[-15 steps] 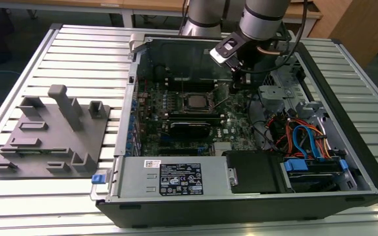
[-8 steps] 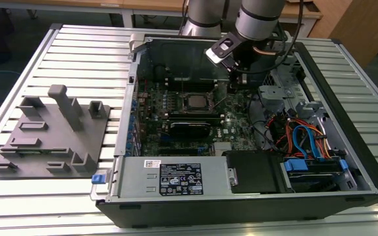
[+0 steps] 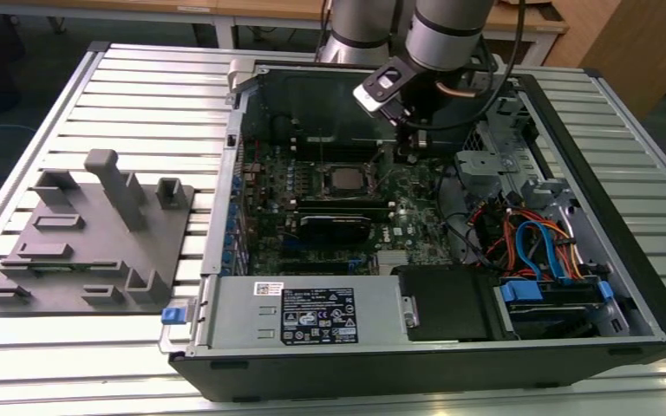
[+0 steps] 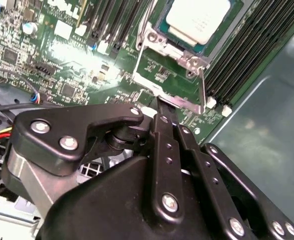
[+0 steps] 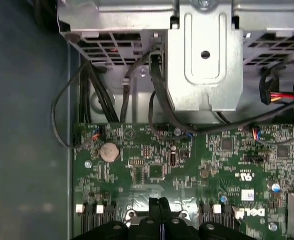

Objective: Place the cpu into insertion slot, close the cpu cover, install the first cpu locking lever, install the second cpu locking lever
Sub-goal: 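Close the cpu cover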

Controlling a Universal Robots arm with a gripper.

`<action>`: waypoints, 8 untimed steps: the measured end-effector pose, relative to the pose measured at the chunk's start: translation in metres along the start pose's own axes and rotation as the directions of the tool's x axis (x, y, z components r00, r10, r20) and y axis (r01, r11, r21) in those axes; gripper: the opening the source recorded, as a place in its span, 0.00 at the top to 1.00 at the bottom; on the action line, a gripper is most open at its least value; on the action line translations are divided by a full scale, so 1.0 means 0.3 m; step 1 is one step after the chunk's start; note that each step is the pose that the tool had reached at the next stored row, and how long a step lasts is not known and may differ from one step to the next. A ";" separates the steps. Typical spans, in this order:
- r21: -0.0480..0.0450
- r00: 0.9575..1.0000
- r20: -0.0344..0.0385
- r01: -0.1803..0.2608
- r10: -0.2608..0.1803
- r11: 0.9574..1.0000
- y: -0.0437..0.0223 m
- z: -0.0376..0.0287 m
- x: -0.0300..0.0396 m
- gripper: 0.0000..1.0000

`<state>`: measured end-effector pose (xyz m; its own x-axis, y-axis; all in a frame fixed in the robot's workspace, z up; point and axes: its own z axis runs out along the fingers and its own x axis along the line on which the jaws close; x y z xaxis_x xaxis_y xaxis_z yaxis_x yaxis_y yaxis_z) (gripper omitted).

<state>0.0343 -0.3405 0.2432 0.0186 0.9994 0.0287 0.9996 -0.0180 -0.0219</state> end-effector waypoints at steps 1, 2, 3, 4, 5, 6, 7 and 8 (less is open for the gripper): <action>0.000 1.000 0.000 0.000 0.000 1.000 -0.007 0.000 0.000 0.90; 0.000 1.000 0.000 0.000 0.000 1.000 -0.012 0.000 0.000 0.90; 0.000 1.000 0.000 0.000 0.000 1.000 -0.017 0.000 0.000 0.90; 0.000 1.000 -0.001 0.000 0.000 1.000 -0.021 0.000 -0.001 0.90; 0.000 1.000 -0.001 0.000 0.000 1.000 -0.025 0.001 -0.001 0.90; 0.000 1.000 -0.001 0.000 0.000 1.000 -0.029 0.001 -0.001 0.90; 0.000 1.000 -0.001 0.000 0.000 1.000 -0.033 0.001 -0.001 0.90; 0.000 1.000 -0.001 0.000 0.000 1.000 -0.037 0.001 -0.001 0.90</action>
<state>0.0231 -0.3405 0.2431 0.0186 0.9994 0.0295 0.9996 -0.0179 -0.0219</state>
